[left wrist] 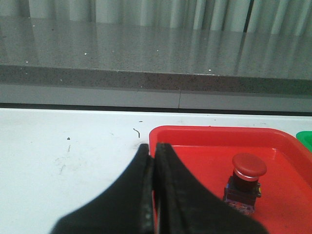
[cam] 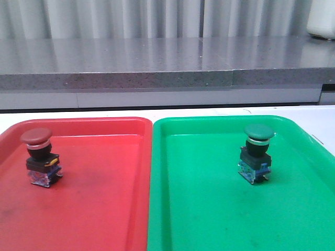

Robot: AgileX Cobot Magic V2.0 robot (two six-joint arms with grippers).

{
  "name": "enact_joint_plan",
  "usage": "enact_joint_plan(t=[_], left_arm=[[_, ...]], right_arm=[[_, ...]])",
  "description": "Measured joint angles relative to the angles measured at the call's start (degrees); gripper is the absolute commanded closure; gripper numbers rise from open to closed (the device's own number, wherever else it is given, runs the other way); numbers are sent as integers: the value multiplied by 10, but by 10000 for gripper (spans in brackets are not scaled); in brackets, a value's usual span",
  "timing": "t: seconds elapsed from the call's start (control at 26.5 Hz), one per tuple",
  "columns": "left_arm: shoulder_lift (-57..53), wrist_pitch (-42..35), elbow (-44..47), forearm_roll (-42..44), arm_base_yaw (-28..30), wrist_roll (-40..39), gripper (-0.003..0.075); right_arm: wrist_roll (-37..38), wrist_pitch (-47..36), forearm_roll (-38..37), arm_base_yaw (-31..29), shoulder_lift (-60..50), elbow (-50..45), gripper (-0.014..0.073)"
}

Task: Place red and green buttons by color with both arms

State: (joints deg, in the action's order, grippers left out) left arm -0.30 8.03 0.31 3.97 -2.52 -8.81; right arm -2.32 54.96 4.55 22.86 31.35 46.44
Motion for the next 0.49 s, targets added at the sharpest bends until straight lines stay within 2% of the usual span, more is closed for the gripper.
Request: enact_joint_plan(t=[0.08, 0.3, 0.49], left_arm=[[0, -35, 0, -1, 0, 0, 740], [0, -41, 0, -53, 0, 58, 740], [0, -44, 0, -40, 9, 34, 740]], right_arm=[[0, 0, 0, 0, 0, 0, 701], [0, 0, 0, 0, 0, 0, 701], [0, 0, 0, 0, 0, 0, 701]])
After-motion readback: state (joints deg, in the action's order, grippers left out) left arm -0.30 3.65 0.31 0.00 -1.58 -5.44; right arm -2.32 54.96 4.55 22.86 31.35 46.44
